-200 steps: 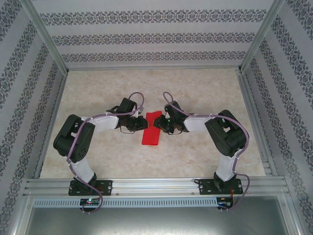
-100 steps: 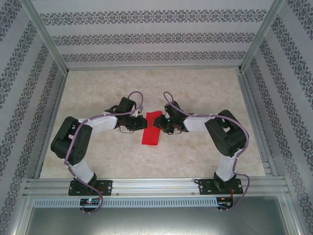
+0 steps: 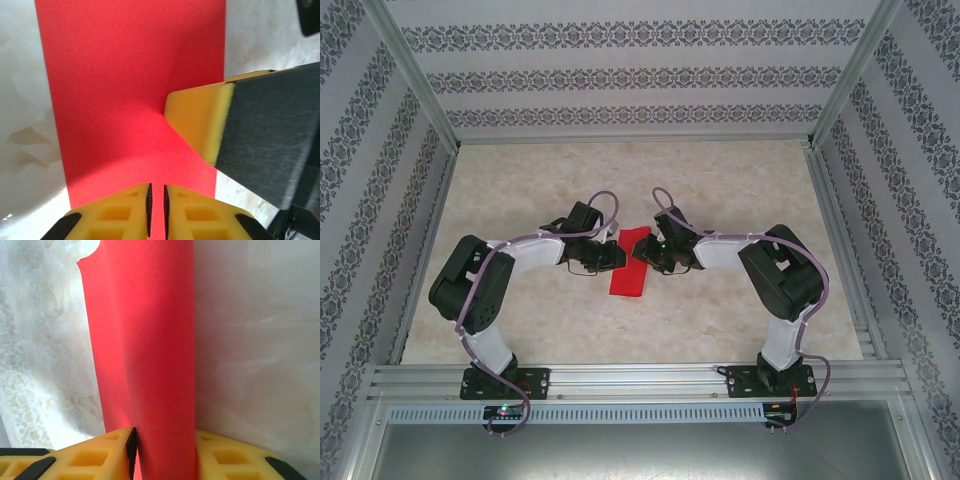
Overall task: Fold a paper plane with a square sheet of paper (pick it up from the middle)
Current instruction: Hold the square sheet of paper at the center of the table.
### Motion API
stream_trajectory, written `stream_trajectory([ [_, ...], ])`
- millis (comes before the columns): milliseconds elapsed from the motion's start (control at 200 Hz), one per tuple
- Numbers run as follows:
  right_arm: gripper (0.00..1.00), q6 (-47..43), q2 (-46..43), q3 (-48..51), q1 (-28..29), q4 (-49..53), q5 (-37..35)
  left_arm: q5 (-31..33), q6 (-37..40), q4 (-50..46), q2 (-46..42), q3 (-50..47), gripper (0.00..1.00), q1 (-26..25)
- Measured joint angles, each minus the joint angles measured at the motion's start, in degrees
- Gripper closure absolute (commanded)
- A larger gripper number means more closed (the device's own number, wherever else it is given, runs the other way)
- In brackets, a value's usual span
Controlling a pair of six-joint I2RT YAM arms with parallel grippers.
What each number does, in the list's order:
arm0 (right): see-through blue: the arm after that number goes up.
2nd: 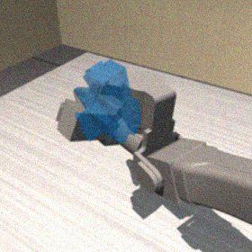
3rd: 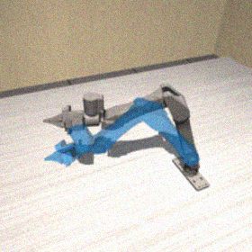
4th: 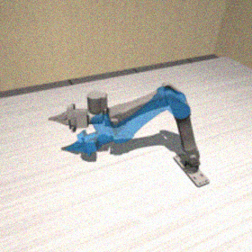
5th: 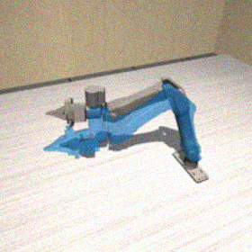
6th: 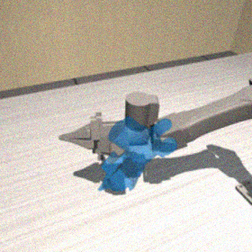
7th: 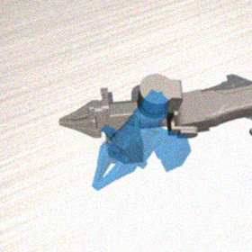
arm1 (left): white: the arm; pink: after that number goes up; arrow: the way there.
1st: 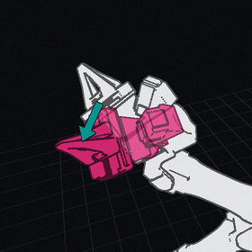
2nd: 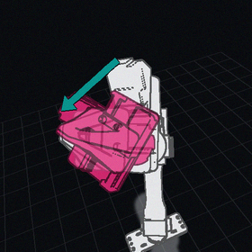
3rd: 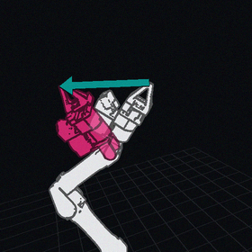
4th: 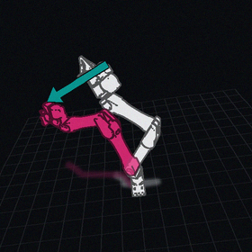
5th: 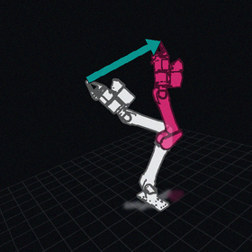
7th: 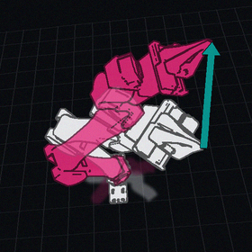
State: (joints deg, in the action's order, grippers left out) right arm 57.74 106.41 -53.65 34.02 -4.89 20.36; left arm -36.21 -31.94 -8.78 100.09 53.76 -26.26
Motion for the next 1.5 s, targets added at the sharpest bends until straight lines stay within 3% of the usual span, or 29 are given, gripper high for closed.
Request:
stream_trajectory([
  [480, 0.65, -0.04, 0.15, -0.81, 0.37, 1.42, -0.94, 0.76, 1.22, -0.02, 4.26, -0.02, 0.83, 0.0],
  [774, 0.5, -1.49, 0.0, -2.29, 0.74, 3.41, -1.22, 1.33, 3.48, -0.24, 4.24, 0.02, 0.83, -0.07],
  [954, 0.48, -5.01, -2.08, -2.62, 0.33, 8.63, -3.89, 1.33, 3.93, -0.24, 4.26, 0.02, 0.84, -0.07],
  [1159, 0.51, -8.2, -6.95, -2.05, -1.68, 16.0, -7.04, 1.66, 4.57, -0.24, 4.26, 0.04, 0.83, -0.24],
  [1499, 0.65, -7.98, -7.56, -1.75, -1.99, 12.59, -3.13, 1.75, 4.57, -0.61, 4.26, 0.28, 0.83, -0.28],
])
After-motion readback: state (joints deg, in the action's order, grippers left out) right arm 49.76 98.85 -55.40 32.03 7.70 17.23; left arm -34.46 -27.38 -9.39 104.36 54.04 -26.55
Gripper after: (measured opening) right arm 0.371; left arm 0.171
